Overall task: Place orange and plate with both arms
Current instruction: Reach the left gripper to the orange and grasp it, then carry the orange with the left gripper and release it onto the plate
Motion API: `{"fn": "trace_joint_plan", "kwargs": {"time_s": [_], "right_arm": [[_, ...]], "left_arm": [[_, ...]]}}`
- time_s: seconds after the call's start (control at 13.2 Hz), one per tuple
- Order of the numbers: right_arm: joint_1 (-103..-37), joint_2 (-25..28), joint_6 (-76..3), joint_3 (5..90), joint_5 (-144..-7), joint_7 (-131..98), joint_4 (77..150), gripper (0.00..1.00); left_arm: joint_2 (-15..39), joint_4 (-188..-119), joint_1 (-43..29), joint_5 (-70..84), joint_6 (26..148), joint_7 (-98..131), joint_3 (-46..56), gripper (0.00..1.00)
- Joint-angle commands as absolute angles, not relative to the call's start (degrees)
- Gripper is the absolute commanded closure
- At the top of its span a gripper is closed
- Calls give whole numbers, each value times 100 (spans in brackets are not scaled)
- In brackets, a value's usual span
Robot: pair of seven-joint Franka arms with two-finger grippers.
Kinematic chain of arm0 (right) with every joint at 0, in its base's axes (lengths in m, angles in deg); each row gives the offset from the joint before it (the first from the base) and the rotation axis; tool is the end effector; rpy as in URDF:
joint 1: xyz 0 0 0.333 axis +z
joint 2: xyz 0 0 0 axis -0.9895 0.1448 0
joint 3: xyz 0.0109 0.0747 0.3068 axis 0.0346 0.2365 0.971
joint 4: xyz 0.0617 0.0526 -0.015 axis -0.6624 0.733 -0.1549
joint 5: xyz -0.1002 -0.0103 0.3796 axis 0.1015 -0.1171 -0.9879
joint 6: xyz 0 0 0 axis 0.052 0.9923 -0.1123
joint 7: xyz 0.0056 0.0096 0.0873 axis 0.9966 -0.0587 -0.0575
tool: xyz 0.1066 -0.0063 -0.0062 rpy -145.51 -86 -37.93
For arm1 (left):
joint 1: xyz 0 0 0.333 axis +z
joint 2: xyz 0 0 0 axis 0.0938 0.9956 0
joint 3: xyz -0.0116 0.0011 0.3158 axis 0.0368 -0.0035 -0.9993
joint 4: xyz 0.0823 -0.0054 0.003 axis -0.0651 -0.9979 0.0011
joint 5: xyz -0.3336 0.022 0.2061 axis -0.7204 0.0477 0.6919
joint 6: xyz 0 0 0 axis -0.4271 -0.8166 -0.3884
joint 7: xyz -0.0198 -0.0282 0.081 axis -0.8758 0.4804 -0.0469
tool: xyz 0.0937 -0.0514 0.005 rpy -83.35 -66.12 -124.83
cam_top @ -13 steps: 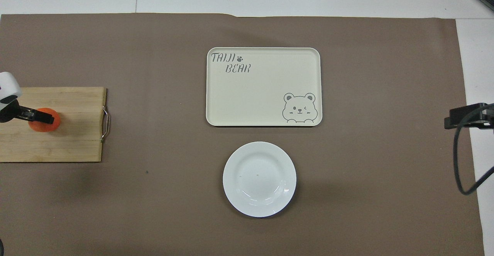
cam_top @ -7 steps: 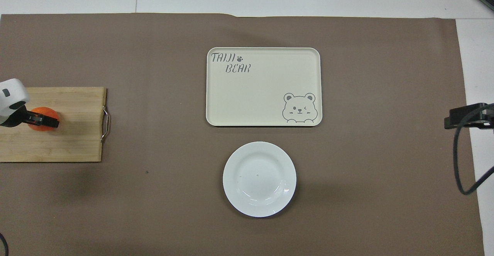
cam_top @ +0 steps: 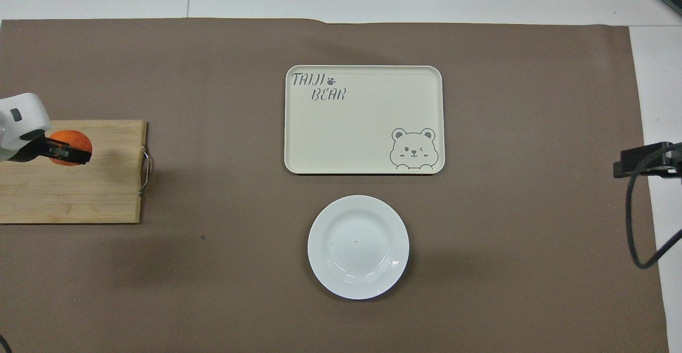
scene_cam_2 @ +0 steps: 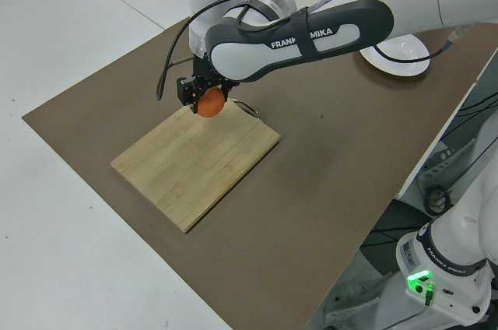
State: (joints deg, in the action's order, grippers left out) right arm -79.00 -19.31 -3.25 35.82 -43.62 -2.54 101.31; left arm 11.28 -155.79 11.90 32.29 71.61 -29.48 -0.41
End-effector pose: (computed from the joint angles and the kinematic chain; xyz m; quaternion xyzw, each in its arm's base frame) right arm 0.5125 -0.0216 0.6588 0.9973 -0.0712 -0.0142 0.0065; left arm 0.5896 0.0880 0.4025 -0.9821 0.1875 -0.0192 0.0071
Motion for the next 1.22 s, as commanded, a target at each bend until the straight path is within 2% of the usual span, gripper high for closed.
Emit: {"fn": "trace_joint_plan", "kwargs": {"time_s": [0.0, 0.61, 1.14], "right_arm": [[-7904, -1963, -387, 3557, -4448, -345, 10167, 0], [-7904, -1963, -387, 3557, -4448, -336, 10176, 0], [-7904, -1963, -387, 3557, -4448, -336, 10167, 0]], "left_arm": [[512, -15731, 497, 3157, 6595, -2379, -99, 100], [221, -15739, -1964, 3157, 6198, 935, -72, 100], [360, -15871, -3371, 2270, 6469, 1561, -72, 100]]}}
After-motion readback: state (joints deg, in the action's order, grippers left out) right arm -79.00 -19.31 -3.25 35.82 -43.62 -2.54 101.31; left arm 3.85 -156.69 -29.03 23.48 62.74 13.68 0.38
